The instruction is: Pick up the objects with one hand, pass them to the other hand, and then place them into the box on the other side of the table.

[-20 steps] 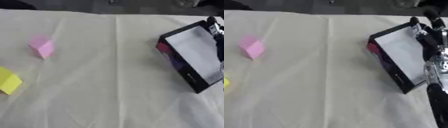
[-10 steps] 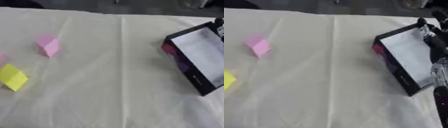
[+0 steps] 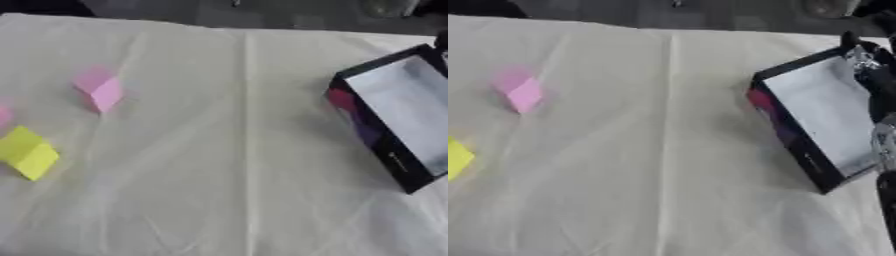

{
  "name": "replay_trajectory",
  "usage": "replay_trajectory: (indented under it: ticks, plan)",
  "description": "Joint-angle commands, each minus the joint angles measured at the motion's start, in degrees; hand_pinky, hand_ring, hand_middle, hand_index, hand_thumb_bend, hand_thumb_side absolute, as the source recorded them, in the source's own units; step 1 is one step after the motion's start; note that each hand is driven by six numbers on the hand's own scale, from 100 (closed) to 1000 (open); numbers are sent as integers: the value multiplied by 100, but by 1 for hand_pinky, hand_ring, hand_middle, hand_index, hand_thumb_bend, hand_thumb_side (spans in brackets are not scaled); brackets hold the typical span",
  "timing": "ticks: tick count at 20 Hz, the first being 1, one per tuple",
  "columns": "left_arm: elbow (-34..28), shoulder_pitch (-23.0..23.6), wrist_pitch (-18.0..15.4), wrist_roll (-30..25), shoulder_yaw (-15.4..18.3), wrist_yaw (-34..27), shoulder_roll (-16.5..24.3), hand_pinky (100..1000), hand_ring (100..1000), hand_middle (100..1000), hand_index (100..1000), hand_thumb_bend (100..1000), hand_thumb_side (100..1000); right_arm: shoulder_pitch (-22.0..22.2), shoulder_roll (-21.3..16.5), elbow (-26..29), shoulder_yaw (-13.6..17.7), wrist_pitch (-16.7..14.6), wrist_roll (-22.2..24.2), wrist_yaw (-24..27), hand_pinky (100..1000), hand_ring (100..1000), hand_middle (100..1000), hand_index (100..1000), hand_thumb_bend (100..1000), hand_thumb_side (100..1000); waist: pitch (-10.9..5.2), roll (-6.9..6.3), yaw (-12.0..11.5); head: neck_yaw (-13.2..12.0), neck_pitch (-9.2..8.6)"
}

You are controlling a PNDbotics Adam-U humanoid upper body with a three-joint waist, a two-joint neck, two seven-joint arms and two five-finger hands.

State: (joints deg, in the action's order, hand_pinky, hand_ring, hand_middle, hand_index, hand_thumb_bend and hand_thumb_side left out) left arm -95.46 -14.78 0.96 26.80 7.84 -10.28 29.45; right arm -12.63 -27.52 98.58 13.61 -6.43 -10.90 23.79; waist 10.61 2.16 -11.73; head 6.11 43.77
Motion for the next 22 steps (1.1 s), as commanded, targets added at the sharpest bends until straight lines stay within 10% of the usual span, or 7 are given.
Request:
replay_trajectory:
  ticks: [1, 12, 22]
  plan:
    - [107, -191, 149, -299, -91, 92, 659, 796, 527, 666, 638, 674, 553, -42, -248, 157, 2, -6, 33, -25, 790, 678, 910, 883, 417, 194, -140, -81, -9, -53, 35]
    - [1066, -916, 652, -2747, -635, 862, 2347, 861, 642, 742, 752, 702, 508, 9, -403, 259, -75, -10, 96, -37, 792, 678, 909, 883, 422, 186, -185, -179, -46, -438, 35]
    - [1980, -1594, 951, -4633, -1136, 1858, 3058, 892, 726, 781, 794, 724, 482, 13, -534, 318, -127, -19, 133, -71, 793, 678, 910, 884, 424, 181, -171, -255, -43, -811, 35]
